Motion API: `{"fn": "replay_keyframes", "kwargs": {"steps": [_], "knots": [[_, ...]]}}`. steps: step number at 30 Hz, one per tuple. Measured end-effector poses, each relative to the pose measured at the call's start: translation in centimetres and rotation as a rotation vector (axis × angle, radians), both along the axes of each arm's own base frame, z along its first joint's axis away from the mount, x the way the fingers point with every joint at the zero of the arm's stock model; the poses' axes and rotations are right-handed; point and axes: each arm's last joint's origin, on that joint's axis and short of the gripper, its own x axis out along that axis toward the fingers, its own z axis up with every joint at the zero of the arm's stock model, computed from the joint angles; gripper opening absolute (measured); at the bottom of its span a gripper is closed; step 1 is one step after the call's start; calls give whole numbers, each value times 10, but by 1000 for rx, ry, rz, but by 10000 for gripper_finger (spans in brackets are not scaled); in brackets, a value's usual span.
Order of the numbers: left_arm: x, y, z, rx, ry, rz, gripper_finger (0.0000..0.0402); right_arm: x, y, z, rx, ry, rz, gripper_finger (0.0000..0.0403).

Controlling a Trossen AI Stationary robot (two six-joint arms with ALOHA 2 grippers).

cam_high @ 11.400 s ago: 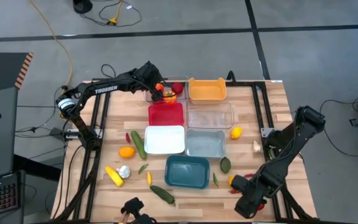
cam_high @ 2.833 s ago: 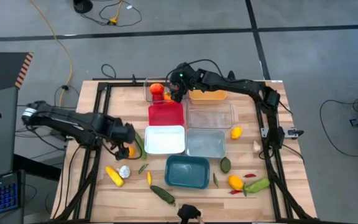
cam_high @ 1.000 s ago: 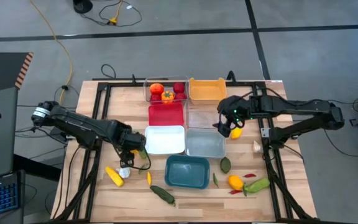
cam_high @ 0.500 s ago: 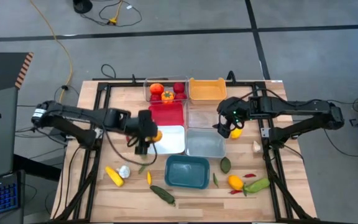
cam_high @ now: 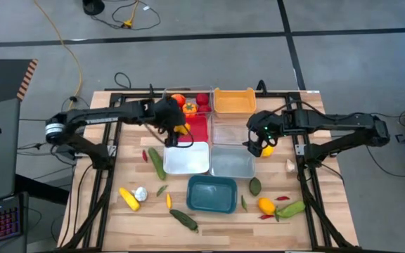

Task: Sort produce into baskets
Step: Put the middle left yellow lemon into the red bin, then put the top yellow lemon into the red bin

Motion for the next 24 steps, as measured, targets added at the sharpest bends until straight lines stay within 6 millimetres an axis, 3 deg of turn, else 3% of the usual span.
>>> {"fn": "replay_keyframes", "kwargs": {"steps": [10,16,24], "knots": [[22,20,-46,45,158,-34,288,-44,-5,-1,-34,199,-310,372],[24,23,-53,120,217,23,313,-59,-2,-3,42,247,-530,372],[25,21,-53,133,222,-4,313,-59,13,-31,-17,397,-403,372]]}}
